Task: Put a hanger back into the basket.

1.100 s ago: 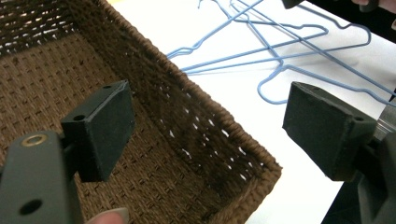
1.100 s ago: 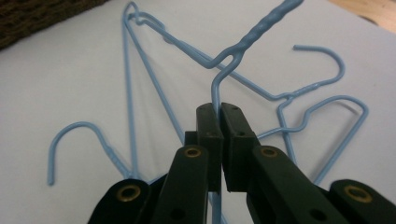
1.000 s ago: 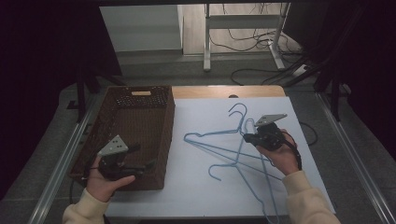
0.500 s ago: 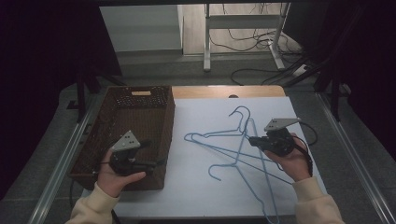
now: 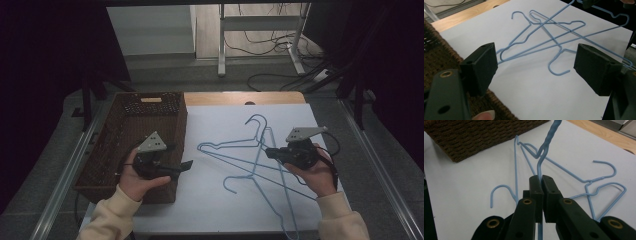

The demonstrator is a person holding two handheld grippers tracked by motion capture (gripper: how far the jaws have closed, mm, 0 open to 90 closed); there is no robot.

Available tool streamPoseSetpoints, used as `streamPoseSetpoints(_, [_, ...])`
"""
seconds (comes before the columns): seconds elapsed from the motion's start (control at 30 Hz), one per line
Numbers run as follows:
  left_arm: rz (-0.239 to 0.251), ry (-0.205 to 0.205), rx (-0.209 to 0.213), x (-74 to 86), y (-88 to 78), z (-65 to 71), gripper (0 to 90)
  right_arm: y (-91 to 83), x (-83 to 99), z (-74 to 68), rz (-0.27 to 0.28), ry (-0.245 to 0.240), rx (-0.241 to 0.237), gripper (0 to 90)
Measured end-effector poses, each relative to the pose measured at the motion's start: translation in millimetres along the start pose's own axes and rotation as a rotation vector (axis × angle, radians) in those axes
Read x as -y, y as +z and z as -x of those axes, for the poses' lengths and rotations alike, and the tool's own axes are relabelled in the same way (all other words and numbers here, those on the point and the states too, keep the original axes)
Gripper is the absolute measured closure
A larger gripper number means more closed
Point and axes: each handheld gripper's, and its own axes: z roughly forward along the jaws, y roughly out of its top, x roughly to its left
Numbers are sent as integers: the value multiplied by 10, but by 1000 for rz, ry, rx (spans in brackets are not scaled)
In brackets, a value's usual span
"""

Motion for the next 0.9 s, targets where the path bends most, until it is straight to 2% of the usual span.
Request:
streamPoseSetpoints(0.43, [-43, 25, 58, -258, 312, 90, 201, -35, 33, -9, 16, 16, -32, 876])
streamPoseSetpoints(0.6, [-69, 34, 92, -363, 534, 147, 214, -42, 29, -26, 19, 19, -40, 876])
streamPoseSetpoints(0.77, [-117, 58, 104, -424, 791, 200, 223, -56, 33, -30, 22, 23, -59, 876])
streamPoseSetpoints(0.9, [-150, 47, 122, -435, 1017, 227, 236, -65, 37, -36, 19, 19, -80, 876])
